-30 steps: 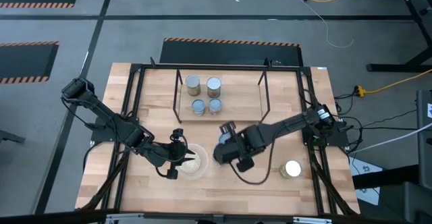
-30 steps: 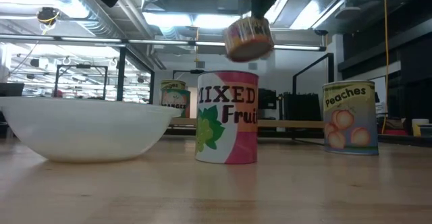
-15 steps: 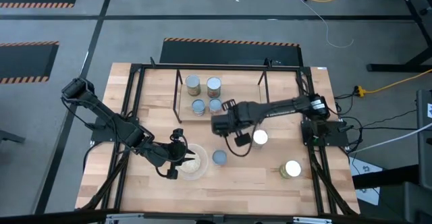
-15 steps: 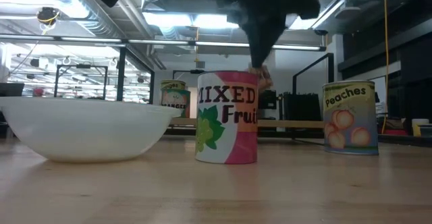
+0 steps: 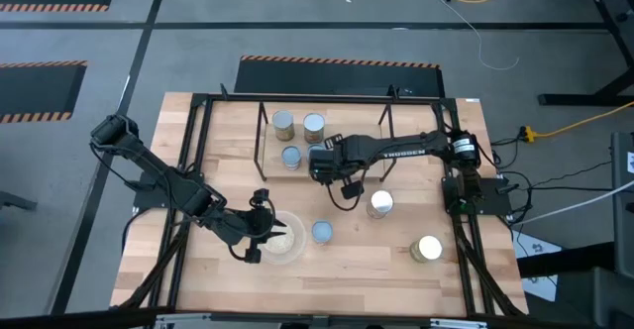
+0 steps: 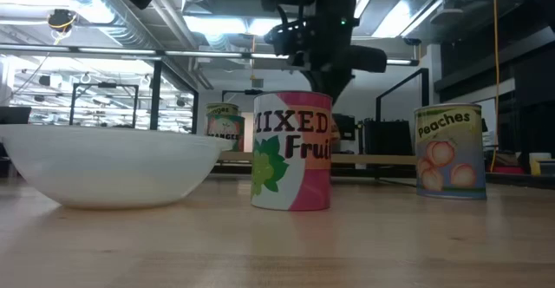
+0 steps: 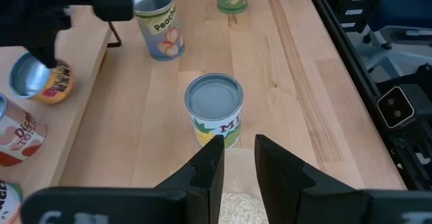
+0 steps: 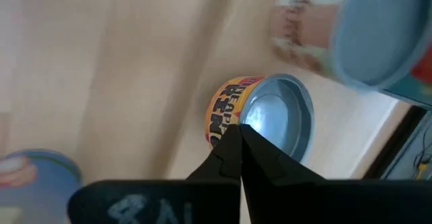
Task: Pick and place cans onto a shelf
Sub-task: Put the canned pineapple on the shelf
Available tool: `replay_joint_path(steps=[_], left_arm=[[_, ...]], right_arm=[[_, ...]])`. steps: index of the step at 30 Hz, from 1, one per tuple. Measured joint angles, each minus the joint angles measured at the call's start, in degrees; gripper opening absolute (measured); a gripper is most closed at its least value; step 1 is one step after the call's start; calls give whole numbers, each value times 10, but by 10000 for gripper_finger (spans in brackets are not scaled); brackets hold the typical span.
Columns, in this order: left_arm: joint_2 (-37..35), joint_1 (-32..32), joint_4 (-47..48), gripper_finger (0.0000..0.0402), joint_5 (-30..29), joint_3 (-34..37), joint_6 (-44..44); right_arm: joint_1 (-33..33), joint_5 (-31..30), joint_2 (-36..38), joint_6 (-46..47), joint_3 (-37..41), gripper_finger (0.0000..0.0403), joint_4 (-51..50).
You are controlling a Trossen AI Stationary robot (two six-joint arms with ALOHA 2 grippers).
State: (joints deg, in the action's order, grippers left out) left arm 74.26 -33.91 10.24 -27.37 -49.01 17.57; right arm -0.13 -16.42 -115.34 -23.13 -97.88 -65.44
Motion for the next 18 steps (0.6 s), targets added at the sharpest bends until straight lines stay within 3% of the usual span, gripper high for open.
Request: replay_joint_path(steps=[18], left_arm=[[0, 0, 0, 76, 30, 0, 5]], right_arm=[[-41, 57, 0, -27, -1, 6, 5]])
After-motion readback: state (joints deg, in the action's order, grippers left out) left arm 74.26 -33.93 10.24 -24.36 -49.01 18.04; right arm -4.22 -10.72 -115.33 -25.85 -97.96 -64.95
